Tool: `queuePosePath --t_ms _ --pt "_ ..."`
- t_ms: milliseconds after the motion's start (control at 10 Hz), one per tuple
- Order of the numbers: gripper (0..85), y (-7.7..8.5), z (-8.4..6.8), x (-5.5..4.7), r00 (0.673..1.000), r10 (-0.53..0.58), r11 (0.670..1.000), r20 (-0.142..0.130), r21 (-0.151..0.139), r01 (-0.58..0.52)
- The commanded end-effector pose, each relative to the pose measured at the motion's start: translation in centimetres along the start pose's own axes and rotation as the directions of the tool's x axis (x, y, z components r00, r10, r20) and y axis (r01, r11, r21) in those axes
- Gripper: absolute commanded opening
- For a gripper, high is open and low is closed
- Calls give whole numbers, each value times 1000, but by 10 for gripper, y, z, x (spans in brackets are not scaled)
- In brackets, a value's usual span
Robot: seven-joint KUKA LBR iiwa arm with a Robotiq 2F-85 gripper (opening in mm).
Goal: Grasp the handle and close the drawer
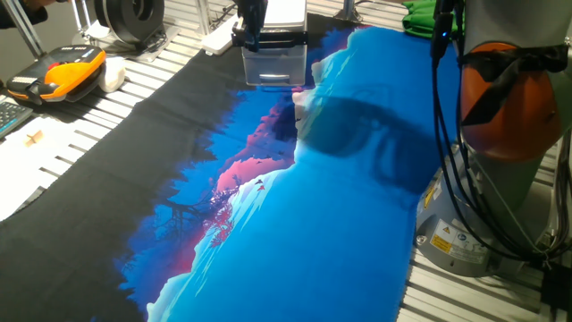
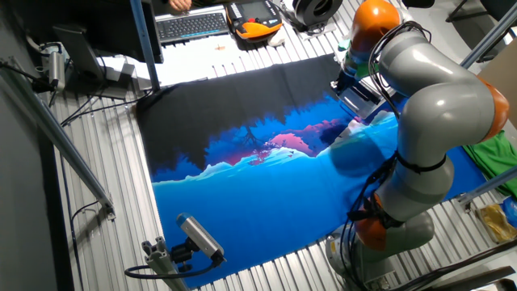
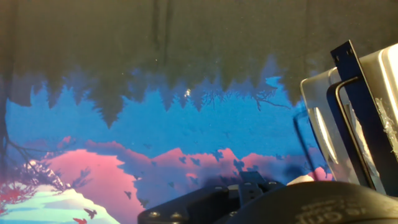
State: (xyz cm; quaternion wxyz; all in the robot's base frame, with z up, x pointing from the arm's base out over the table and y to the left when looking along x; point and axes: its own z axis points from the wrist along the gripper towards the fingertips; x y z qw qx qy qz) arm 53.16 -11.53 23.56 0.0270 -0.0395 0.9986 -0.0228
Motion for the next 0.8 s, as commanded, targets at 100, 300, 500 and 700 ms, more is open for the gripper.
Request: queuePosePath --t_ms 100,300,500,700 --pt "0 1 -1 0 1000 -5 1000 -6 -2 5" --pt "0 1 -1 1 1000 -11 1000 -7 4 11" --pt "0 1 -1 1 1000 -12 1000 -2 12 12" --pt "0 1 -2 1 1000 -12 1000 2 10 12"
